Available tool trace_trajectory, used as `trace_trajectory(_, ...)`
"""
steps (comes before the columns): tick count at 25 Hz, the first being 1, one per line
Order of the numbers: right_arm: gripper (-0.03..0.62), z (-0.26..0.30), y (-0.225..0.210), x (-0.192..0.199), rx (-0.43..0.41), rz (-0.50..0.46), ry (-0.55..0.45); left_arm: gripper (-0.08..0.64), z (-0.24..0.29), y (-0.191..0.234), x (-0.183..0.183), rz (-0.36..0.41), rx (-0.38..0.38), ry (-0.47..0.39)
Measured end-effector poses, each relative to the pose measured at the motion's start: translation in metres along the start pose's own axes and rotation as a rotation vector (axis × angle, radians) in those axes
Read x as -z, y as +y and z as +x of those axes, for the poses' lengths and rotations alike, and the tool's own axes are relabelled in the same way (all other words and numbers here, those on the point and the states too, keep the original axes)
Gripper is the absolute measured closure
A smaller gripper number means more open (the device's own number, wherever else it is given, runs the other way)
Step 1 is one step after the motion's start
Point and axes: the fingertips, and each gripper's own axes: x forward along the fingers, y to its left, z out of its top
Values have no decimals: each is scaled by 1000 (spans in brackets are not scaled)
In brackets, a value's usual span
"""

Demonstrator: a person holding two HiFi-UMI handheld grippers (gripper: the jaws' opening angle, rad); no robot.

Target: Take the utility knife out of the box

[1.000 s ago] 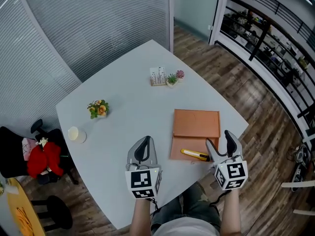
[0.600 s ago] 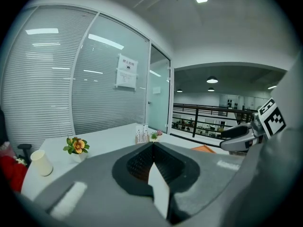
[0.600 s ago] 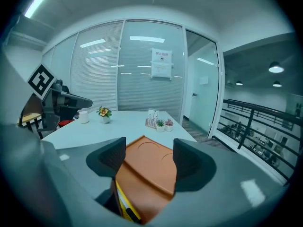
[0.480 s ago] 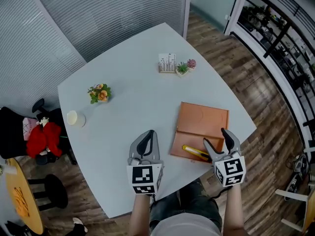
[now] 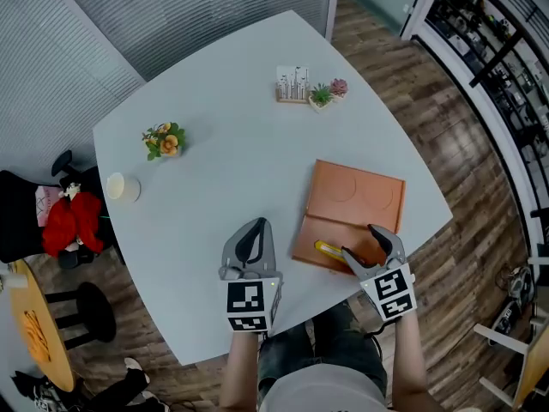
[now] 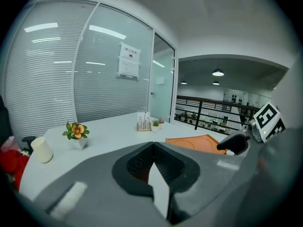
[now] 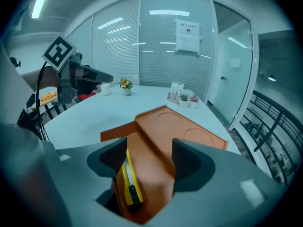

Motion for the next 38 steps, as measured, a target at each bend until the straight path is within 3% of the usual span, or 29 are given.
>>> trace_trajectory(5, 267, 12, 15, 24, -92, -49, 108, 560, 2, -2, 14, -25, 0, 50)
trace_trajectory(17, 293, 30, 31, 68, -220, -174, 355, 560, 11, -2, 27, -21, -9, 64)
trace_trajectory(28, 336, 43, 37, 84, -221, -243, 483, 560, 10, 5, 38, -43, -19, 84)
trace_trajectory(34, 328, 46, 34, 83, -218, -238, 483, 560, 7, 8, 41, -52, -28, 88)
trace_trajectory(38, 339, 46, 22, 81, -160, -213, 472, 560, 5, 7, 42, -56, -28, 86)
